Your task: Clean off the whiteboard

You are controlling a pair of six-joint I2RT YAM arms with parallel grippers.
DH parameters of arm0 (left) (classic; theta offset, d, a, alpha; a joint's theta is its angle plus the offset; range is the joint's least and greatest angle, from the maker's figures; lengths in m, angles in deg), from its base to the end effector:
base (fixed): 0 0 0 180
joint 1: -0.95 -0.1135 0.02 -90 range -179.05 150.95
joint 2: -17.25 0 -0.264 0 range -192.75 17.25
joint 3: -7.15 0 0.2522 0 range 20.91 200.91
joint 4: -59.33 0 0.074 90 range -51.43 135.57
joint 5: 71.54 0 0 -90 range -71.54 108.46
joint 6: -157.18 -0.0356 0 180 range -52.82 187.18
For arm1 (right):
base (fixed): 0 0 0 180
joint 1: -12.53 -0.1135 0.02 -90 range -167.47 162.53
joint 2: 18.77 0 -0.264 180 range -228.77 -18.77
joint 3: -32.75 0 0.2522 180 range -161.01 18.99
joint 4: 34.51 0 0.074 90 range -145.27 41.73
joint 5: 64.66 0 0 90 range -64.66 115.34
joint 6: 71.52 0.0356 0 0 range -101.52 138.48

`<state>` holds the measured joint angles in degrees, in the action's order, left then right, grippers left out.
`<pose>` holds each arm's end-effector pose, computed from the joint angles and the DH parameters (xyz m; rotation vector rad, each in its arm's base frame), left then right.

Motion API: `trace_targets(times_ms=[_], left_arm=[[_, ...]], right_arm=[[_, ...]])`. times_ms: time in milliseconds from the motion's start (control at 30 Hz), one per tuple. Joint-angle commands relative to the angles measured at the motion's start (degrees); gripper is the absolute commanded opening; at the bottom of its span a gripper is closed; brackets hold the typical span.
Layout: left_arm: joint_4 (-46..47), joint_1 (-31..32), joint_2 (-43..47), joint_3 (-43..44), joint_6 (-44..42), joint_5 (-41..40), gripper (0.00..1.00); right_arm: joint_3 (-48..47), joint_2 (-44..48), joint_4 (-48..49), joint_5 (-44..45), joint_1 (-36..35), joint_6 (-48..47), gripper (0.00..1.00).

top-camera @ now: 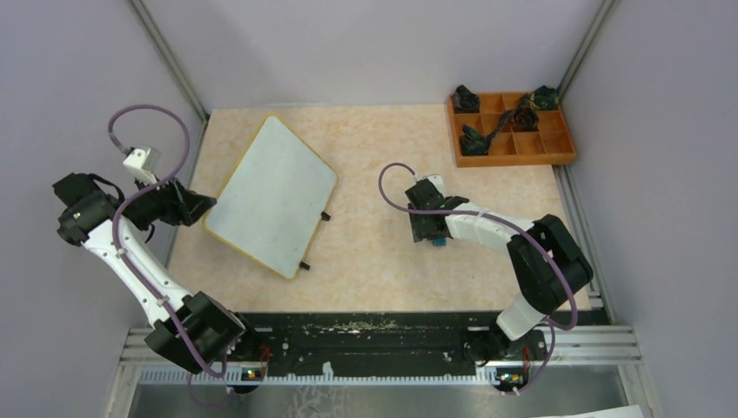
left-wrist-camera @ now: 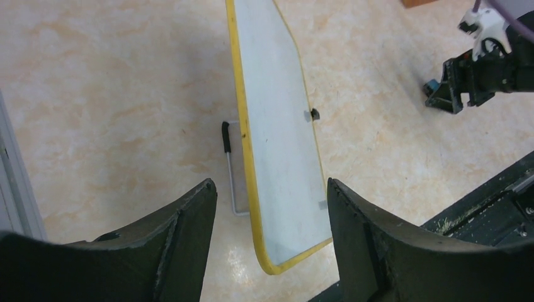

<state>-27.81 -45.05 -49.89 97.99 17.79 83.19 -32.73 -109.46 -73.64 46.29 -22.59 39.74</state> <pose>0.1539 0.1131 0.3784 0.3536 1.9648 -0.4976 0.2509 0.1609 0.1734 -0.2031 2.5700 -0.1426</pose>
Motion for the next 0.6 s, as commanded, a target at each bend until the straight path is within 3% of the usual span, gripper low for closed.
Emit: trace_targets(times_ms=[0,100,300,567], left_arm=[[-0.6,0.2,-1.4,4.2,2.8,6.9,0.70],[6.1,0.1,-1.6,3.1,9.2,6.3,0.70],[32.9,0.1,1.3,-8.9,26.3,-3.5,0.69],[47.6,-0.6,-1.3,-16.1,33.5,-15.0,0.68]], right_arm=[[0.5,2.9,0.8,1.1,-0.2,0.1,0.68],[0.6,3.9,0.6,1.4,-0.2,0.2,0.68],[0.9,8.9,0.5,3.4,-0.2,0.7,0.69],[0.6,18.1,-0.9,7.3,0.4,-0.1,0.70]])
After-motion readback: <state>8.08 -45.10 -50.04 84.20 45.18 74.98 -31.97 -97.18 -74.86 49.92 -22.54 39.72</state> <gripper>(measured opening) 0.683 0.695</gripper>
